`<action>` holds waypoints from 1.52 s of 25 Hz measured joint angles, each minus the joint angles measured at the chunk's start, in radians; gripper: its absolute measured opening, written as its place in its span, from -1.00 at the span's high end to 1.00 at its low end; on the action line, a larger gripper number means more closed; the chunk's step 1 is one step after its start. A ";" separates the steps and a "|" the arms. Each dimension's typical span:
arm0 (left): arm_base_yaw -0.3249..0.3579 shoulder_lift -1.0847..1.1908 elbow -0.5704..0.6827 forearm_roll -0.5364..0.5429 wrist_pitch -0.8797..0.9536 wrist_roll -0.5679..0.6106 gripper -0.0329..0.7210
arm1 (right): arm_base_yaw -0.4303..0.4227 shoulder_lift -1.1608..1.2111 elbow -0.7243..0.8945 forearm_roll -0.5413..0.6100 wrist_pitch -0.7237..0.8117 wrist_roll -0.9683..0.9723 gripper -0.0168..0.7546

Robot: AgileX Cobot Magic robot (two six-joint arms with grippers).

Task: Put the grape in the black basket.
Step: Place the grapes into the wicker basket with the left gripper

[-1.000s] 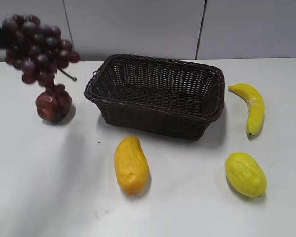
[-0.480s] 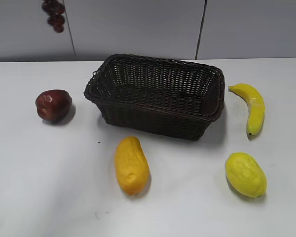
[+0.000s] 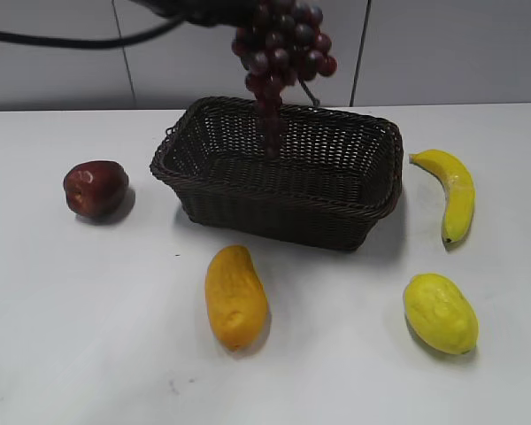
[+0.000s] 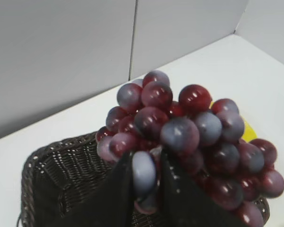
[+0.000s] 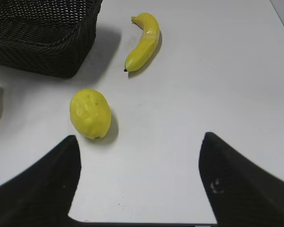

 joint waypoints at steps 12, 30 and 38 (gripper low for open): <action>-0.022 0.291 -0.002 0.000 -0.088 0.001 0.61 | 0.000 0.000 0.000 0.000 0.000 0.000 -0.57; 0.055 0.254 -0.339 0.010 0.349 -0.004 -0.58 | 0.000 0.000 0.000 0.000 0.000 0.000 -0.57; 0.246 0.246 -0.533 0.183 0.753 -0.085 -0.55 | 0.000 0.000 0.000 0.000 0.000 0.000 -0.57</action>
